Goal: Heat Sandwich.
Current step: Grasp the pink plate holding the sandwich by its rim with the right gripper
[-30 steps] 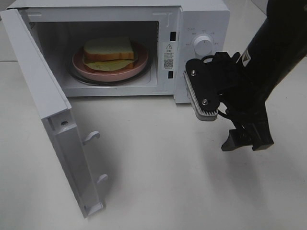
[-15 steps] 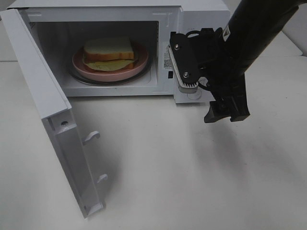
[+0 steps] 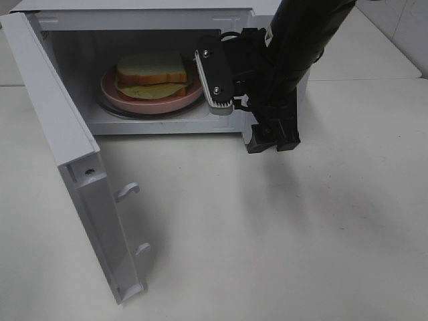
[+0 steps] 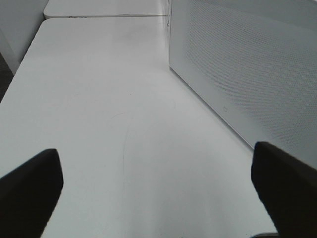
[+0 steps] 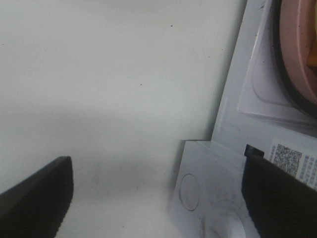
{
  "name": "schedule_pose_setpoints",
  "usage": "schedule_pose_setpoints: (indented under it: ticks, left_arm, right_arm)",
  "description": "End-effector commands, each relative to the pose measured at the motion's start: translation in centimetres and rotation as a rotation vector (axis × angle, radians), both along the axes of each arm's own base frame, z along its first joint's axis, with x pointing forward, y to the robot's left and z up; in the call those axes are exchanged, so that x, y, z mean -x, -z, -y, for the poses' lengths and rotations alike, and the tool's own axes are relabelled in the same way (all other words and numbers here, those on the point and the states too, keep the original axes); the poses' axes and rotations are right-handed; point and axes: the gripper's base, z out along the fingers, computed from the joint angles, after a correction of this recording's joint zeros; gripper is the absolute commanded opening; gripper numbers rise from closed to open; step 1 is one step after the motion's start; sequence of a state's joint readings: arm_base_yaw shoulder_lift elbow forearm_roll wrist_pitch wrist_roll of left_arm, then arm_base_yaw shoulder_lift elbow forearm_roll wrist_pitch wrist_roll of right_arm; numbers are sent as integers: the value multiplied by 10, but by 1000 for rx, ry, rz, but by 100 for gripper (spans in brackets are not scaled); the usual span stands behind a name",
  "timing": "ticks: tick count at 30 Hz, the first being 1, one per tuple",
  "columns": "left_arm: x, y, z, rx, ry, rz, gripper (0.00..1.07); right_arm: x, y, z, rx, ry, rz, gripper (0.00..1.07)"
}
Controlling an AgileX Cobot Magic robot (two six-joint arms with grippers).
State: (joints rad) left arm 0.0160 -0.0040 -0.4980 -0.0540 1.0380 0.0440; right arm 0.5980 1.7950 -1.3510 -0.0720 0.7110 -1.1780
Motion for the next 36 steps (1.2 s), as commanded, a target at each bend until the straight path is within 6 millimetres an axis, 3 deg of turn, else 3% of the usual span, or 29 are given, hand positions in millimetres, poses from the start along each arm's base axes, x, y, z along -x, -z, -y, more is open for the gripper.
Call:
schedule_pose_setpoints:
  ticks: [1, 16, 36]
  left_arm:
    - [3, 1, 1, 8, 4, 24, 98]
    - [3, 1, 1, 8, 4, 24, 98]
    - [3, 1, 1, 8, 4, 24, 98]
  right_arm:
    - [-7, 2, -10, -10, -6, 8, 87]
    - [-55, 18, -48, -67, 1, 39, 85]
    - [-95, 54, -81, -88, -2, 56, 82]
